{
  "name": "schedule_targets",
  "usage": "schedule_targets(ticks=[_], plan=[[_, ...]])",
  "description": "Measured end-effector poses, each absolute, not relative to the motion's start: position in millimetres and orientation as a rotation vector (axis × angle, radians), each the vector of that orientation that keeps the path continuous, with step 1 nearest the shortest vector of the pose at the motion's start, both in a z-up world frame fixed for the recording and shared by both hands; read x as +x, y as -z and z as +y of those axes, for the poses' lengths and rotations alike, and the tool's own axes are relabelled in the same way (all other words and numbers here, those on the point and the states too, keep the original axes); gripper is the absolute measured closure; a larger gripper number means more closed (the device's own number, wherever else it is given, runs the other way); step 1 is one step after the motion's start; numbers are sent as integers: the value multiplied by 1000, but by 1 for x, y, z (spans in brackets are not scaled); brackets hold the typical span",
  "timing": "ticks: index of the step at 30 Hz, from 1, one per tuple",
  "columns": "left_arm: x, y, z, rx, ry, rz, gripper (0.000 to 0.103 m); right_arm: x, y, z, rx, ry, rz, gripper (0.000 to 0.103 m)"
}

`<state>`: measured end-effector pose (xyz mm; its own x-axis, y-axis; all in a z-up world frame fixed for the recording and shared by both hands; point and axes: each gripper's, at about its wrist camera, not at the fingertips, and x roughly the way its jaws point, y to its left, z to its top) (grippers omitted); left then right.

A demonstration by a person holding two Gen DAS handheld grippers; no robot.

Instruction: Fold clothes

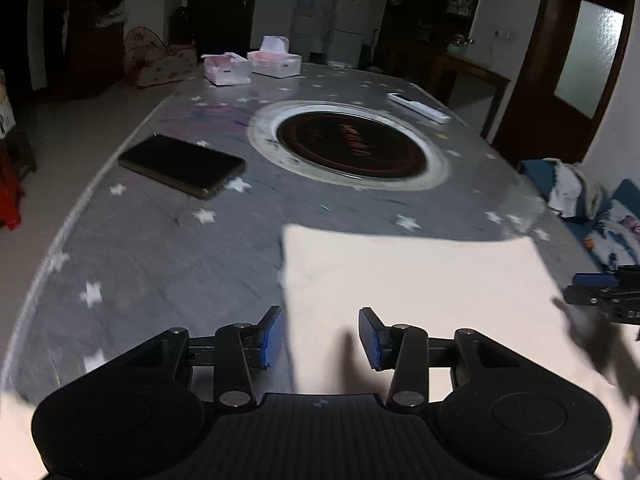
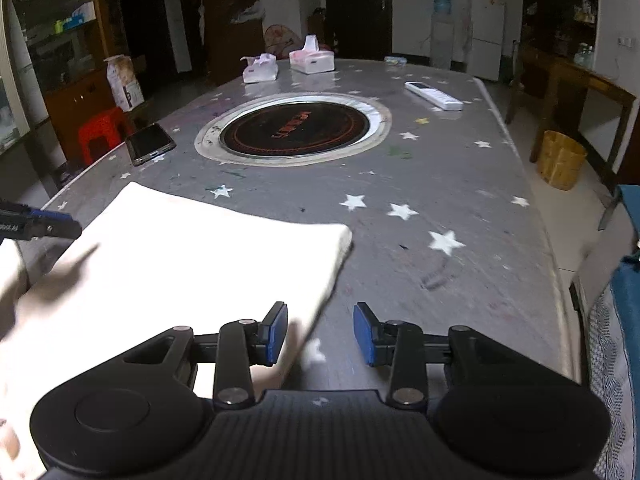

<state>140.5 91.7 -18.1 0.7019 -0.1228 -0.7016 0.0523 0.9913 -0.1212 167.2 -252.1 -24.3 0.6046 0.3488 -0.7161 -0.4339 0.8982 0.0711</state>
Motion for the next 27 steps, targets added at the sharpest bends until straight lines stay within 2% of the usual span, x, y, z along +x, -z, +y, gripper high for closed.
schedule_targets(ticks=[8, 9, 10, 11, 12, 13, 20, 22, 27], plan=[[185, 39, 96, -65, 101, 819, 62, 208, 40, -238, -89, -441, 852, 79], [188, 39, 95, -59, 107, 814, 67, 212, 40, -238, -81, -442, 854, 81], [191, 40, 95, -53, 115, 809, 78, 215, 40, -238, -79, -445, 855, 89], [193, 40, 95, -51, 128, 807, 84, 218, 40, -237, -77, -447, 856, 96], [195, 40, 94, -46, 136, 803, 91, 221, 40, -236, -77, -449, 856, 97], [197, 40, 94, -36, 141, 794, 92, 224, 40, -233, -93, -452, 851, 99], [224, 42, 97, -17, 100, 766, 93, 254, 35, -212, -192, -441, 791, 99], [227, 40, 101, -37, 86, 765, 90, 260, 36, -207, -209, -443, 805, 98], [200, 22, 109, -52, 96, 725, 89, 239, 23, -201, -242, -469, 759, 92]])
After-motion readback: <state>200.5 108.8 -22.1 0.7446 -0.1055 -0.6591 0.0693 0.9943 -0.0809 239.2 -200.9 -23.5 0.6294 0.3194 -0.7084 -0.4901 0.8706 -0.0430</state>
